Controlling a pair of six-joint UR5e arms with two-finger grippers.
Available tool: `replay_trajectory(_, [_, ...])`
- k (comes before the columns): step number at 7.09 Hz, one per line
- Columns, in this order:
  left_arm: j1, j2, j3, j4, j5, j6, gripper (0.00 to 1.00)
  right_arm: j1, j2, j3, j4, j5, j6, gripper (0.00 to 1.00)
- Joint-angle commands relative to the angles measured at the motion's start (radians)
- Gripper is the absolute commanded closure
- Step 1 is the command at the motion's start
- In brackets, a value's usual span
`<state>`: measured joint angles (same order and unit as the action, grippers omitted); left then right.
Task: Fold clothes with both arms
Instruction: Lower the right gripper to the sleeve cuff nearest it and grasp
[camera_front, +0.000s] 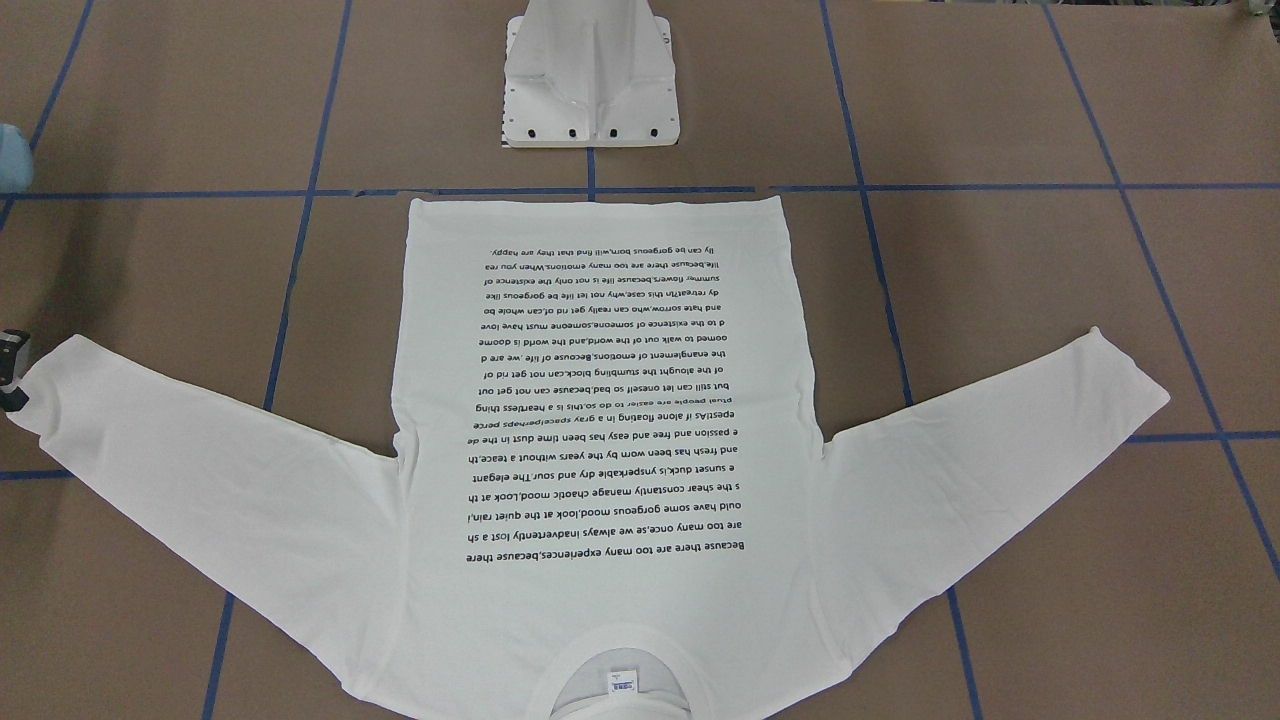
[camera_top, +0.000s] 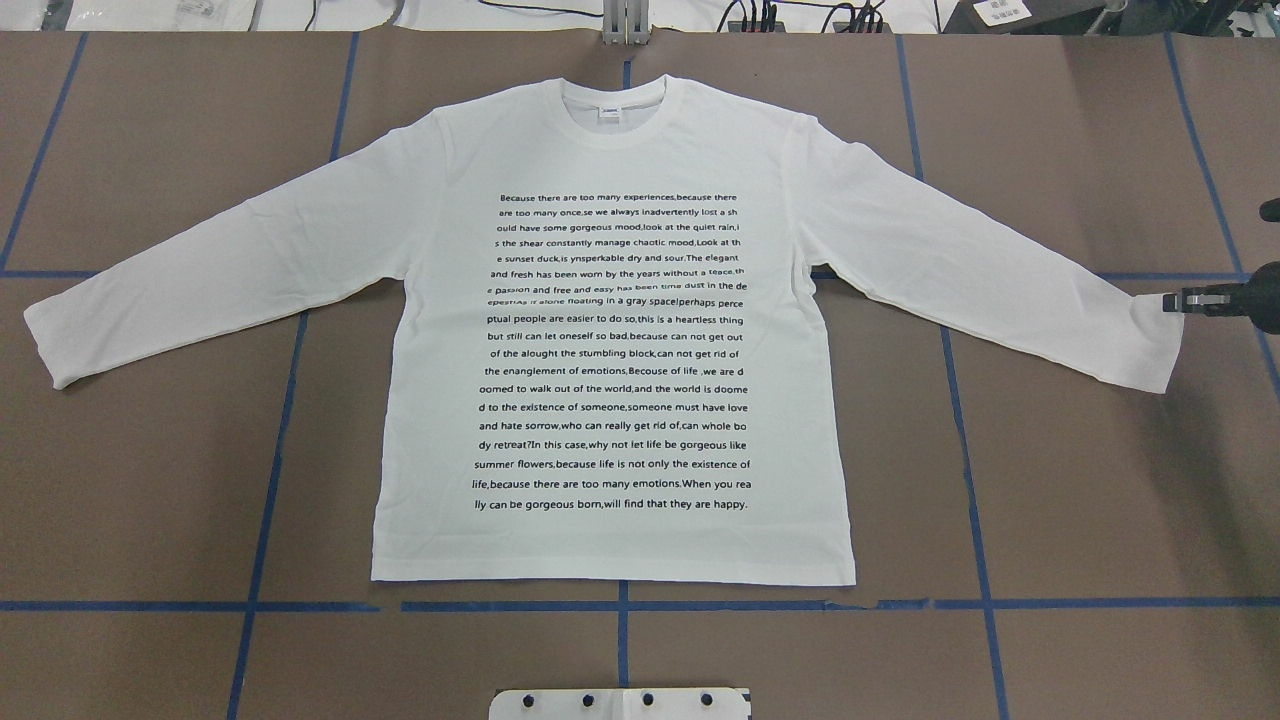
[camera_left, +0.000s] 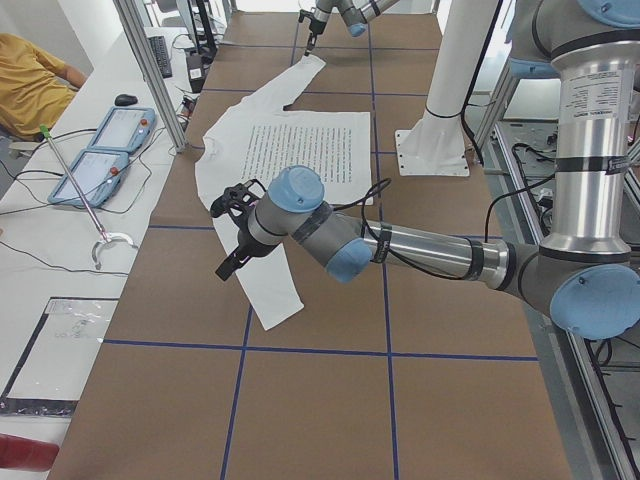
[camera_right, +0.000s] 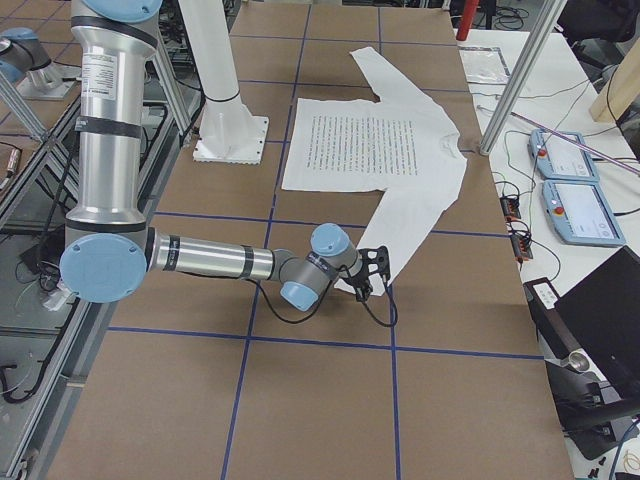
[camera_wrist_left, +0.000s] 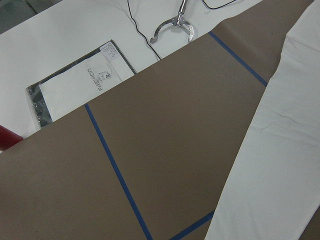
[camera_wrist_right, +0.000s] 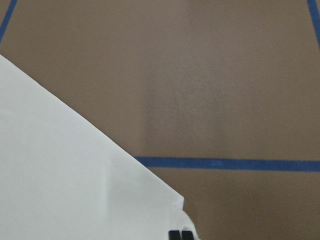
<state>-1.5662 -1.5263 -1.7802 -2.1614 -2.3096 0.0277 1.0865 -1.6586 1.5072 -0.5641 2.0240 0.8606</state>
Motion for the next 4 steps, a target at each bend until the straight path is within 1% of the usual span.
replay_trajectory(1, [0.000,0.000,0.002,0.000,0.001,0.000,0.00,0.038,0.048,0.284,-0.395,0.021,0.000,1.00])
replay_trajectory(2, [0.000,0.000,0.004,0.000,0.001,0.000,0.00,0.039,0.125,0.398,-0.630,0.012,0.000,1.00])
replay_trajectory(3, [0.000,0.000,0.004,0.000,0.001,0.000,0.00,0.039,0.257,0.450,-0.846,0.005,0.003,1.00])
replay_trajectory(4, [0.000,0.002,0.004,0.000,0.001,0.000,0.00,0.038,0.416,0.456,-1.042,0.002,0.005,1.00])
